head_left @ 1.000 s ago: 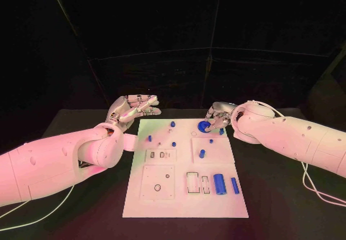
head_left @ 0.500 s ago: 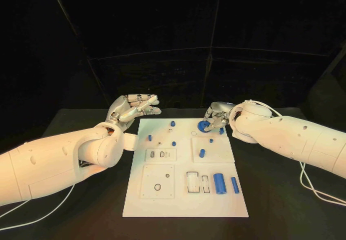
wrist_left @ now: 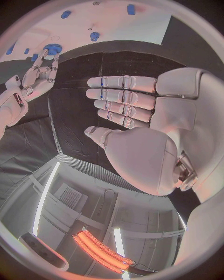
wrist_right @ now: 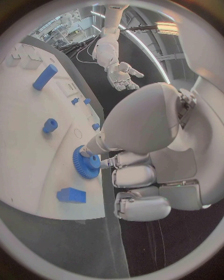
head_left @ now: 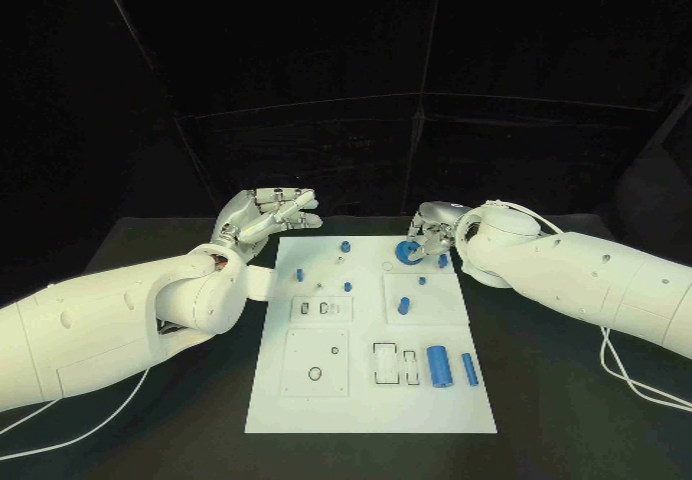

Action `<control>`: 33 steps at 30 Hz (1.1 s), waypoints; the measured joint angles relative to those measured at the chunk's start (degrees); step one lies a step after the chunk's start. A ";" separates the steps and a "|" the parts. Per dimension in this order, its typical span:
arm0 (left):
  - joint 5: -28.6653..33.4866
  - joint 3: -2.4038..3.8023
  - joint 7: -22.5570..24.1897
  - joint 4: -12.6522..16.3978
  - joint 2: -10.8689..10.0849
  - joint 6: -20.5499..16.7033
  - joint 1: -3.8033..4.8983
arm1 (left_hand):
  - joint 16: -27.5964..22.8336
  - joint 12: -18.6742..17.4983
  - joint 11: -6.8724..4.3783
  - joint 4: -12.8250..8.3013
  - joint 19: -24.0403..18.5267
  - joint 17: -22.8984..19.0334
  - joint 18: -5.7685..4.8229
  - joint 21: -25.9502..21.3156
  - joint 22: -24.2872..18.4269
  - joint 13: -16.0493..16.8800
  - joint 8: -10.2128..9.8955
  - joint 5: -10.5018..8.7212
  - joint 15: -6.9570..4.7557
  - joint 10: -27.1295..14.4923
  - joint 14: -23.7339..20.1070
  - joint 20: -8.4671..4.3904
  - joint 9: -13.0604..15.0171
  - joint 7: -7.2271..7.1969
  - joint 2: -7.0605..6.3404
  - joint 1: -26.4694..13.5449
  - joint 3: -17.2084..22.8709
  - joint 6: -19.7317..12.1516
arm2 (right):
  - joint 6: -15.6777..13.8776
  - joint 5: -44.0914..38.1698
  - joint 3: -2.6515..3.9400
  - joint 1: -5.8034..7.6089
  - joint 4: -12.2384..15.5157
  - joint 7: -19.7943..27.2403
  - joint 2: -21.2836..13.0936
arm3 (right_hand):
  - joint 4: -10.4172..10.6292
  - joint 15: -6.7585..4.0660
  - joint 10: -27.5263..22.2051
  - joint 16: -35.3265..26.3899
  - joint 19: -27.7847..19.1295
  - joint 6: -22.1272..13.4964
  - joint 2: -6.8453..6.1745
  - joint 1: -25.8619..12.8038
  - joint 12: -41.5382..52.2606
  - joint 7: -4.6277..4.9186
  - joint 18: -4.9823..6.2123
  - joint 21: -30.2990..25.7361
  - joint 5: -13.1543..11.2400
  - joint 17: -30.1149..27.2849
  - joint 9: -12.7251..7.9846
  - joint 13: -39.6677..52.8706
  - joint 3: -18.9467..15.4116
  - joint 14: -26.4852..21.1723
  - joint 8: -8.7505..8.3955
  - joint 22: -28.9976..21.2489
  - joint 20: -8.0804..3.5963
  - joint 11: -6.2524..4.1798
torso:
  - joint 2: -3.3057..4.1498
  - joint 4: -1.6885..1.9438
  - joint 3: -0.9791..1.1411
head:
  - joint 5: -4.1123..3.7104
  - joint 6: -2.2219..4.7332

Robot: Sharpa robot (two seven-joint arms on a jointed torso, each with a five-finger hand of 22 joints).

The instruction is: Assemble the parts on the task board

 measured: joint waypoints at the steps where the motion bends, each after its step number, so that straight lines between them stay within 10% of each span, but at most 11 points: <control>1: 0.00 0.00 -0.01 0.00 0.00 0.01 0.00 | 0.00 0.00 0.00 0.00 0.00 0.00 0.00 0.00 0.00 0.00 0.00 0.00 0.00 0.00 0.00 0.00 0.00 0.00 0.00 0.00 0.00 0.00 | -0.48 -0.49 -0.01 -0.04 0.19 -0.07 -0.05 | -0.55 -0.11 0.21 0.00 0.02 0.00 0.21 0.21 0.29 0.00 0.00 0.00 -0.34 -0.07 -0.18 0.02 0.73 -0.11 0.00 0.00 -0.02 -0.21 | 0.00 0.00 0.00 | -0.03 0.00; 18: -0.01 0.00 -0.19 -0.04 -0.03 0.16 0.00 | 0.00 0.00 0.00 -0.16 0.00 0.04 0.00 -0.24 0.01 0.00 0.00 0.00 0.00 0.00 0.00 0.00 0.00 0.00 0.00 0.00 -0.16 0.00 | -8.77 -5.04 -0.11 -0.49 7.88 -0.25 -0.28 | -3.09 -0.80 1.84 0.00 0.25 0.00 0.35 -0.64 1.54 0.00 -0.91 0.92 1.60 -0.14 -0.23 -0.13 3.89 0.00 -0.01 0.00 -0.56 -0.81 | -0.01 0.02 0.02 | 0.36 0.16; 33: -0.01 0.00 -0.30 -0.14 0.39 0.20 0.00 | 0.00 0.00 0.00 -0.16 0.00 0.03 0.00 -0.24 -0.03 0.00 0.00 0.00 0.00 0.00 0.00 0.00 0.00 0.00 0.00 0.00 -0.16 0.00 | -9.74 -6.67 -0.73 -0.44 4.12 -1.22 8.16 | -2.42 -0.80 1.84 0.00 0.25 0.00 -0.69 -1.99 1.53 0.00 -0.90 0.93 1.59 -0.40 -0.57 -0.15 5.26 0.00 -0.53 -0.01 -0.55 -0.81 | 0.06 0.15 -0.02 | 0.43 0.04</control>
